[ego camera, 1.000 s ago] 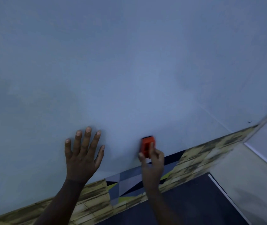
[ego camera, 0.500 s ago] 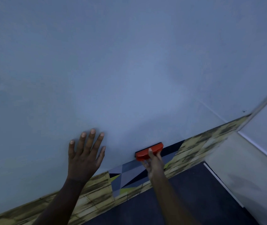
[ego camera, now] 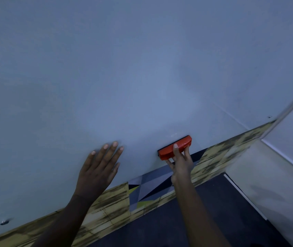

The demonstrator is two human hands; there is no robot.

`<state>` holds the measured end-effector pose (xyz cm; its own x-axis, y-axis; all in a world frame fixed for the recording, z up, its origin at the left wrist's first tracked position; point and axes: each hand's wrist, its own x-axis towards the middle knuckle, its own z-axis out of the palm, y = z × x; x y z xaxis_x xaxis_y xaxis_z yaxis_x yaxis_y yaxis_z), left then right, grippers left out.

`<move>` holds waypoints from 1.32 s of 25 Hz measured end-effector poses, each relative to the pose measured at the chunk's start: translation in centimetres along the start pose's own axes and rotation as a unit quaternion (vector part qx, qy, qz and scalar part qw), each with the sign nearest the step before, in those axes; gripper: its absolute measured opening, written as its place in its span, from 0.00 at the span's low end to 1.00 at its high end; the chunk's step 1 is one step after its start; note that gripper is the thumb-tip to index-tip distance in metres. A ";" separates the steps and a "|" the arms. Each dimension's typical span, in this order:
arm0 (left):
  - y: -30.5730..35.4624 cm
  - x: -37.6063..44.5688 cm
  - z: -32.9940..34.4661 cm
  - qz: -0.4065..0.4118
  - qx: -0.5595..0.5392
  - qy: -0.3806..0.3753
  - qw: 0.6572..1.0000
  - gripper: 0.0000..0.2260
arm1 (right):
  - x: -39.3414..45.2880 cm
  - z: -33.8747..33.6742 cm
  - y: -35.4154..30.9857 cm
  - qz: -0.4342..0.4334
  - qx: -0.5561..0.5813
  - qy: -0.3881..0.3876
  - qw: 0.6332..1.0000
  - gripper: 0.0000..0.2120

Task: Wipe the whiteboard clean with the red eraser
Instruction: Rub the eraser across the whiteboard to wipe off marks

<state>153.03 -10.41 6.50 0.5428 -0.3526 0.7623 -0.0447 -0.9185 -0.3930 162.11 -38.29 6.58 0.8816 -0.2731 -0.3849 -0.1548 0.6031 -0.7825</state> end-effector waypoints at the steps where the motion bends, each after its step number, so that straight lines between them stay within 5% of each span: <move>1: -0.2 -0.2 -0.1 0.005 -0.002 -0.003 1.000 0.29 | -0.3 -0.3 1.7 0.007 -0.006 0.008 1.000 0.33; 7: -2.0 -1.9 -1.2 0.031 -0.012 -0.036 0.999 0.29 | -4.3 -0.9 14.5 0.241 0.020 -0.050 0.969 0.28; 13: -4.2 -5.4 -3.1 0.008 -0.027 -0.046 0.999 0.29 | -8.6 2.1 16.2 0.284 -0.011 -0.056 0.957 0.22; 16: -5.7 -7.7 -4.4 -0.017 -0.023 -0.041 0.999 0.29 | -8.3 2.5 12.3 0.205 -0.028 -0.022 0.978 0.24; 21: -8.8 -9.9 -6.3 -0.094 0.014 0.007 0.995 0.27 | -7.0 1.6 0.2 -0.094 -0.023 0.058 0.994 0.38; 27: -6.3 -8.4 -6.7 -0.257 -0.026 0.043 0.965 0.23 | -9.6 2.0 -1.9 -0.290 -0.201 0.009 0.935 0.40; 33: -4.1 -4.1 -6.6 -0.249 -0.056 0.018 0.967 0.21 | -10.2 2.5 -0.1 -0.387 -0.315 -0.101 0.860 0.40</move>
<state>145.44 -6.41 8.41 0.4915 0.1352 0.8603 0.1237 -0.9887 0.0847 154.20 -33.70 11.82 0.8788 -0.2355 0.4150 0.3597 -0.2447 -0.9004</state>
